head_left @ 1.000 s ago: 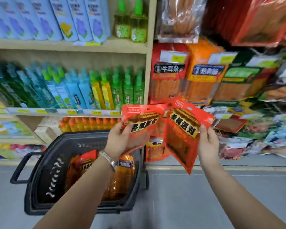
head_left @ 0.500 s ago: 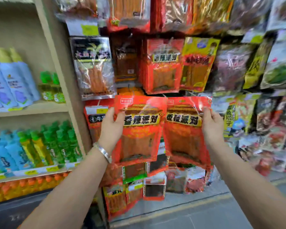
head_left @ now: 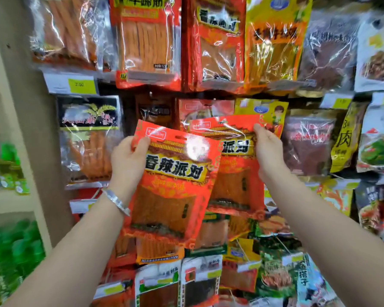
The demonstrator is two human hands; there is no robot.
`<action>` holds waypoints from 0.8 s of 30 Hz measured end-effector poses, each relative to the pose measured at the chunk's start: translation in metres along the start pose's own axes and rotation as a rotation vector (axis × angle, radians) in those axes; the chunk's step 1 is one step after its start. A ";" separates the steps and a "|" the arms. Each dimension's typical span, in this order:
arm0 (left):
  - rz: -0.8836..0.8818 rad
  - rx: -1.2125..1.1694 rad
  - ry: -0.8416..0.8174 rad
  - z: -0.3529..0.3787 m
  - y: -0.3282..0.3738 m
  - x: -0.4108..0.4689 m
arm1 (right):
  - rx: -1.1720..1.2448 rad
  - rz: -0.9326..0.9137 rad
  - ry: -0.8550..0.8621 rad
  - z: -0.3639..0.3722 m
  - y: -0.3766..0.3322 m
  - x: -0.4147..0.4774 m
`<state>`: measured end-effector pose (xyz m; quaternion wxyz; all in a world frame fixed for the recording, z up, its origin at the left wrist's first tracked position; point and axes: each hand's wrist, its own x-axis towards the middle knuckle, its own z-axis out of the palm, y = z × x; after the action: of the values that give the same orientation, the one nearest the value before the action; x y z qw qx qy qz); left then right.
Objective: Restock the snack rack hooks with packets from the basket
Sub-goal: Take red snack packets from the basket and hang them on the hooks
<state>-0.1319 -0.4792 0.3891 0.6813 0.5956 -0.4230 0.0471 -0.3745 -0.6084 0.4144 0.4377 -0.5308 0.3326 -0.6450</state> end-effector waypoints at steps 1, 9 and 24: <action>-0.016 -0.030 0.002 0.007 -0.001 0.008 | 0.020 -0.006 -0.011 0.006 -0.001 0.012; -0.073 -0.145 -0.037 0.048 0.002 0.039 | 0.035 0.015 -0.084 0.048 -0.003 0.083; -0.163 -0.223 0.028 0.091 0.014 0.044 | -0.085 -0.220 0.035 0.035 0.036 0.111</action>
<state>-0.1593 -0.5717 0.4217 0.7508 0.5477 -0.3663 -0.0473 -0.3382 -0.7233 0.4338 0.3356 -0.5709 0.3068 -0.6836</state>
